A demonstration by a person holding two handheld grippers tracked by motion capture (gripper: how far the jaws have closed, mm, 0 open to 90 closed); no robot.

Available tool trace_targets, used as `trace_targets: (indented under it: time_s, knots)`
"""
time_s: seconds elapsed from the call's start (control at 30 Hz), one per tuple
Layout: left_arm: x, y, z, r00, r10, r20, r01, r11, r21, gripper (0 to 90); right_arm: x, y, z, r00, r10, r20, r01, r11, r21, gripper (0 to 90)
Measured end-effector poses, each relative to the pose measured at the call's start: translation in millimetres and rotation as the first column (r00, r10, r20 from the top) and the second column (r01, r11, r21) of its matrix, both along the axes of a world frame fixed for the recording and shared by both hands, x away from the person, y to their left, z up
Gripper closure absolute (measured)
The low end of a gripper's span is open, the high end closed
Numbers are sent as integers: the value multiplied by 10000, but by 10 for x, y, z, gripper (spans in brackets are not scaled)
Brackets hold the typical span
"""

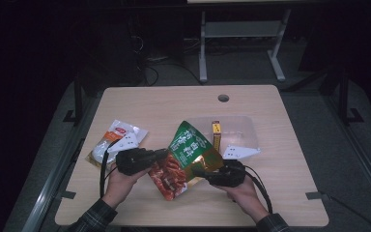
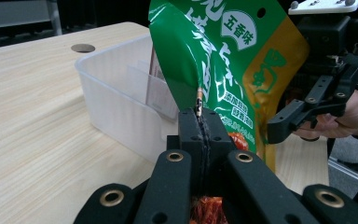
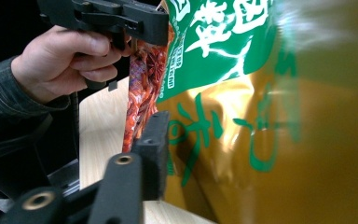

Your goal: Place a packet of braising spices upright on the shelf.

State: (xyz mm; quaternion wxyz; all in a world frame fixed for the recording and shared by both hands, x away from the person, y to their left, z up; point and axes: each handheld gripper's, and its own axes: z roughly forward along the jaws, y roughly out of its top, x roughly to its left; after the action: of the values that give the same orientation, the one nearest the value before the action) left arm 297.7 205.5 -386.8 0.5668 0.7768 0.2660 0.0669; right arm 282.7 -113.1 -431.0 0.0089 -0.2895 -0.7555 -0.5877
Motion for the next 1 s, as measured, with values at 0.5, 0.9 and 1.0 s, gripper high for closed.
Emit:
trace_targets:
  time_s: [0.5, 0.9, 1.0]
  knots:
    - [-58, -67, -70, 9990, -420, -149, 426, 9982, 421, 890, 33, -97, 57, 10000, 62, 69, -60, 9994, -349, 858]
    - [-91, -102, -124, 9951, -956, -257, 982, 9864, 1316, 870, 51, -197, 192, 9985, 506, 193, -492, 9968, -636, 891]
    - [-82, -94, -138, 9945, -1042, -113, 1047, 9803, 1673, 838, 36, -216, 229, 9976, 649, 257, -626, 9948, -806, 894]
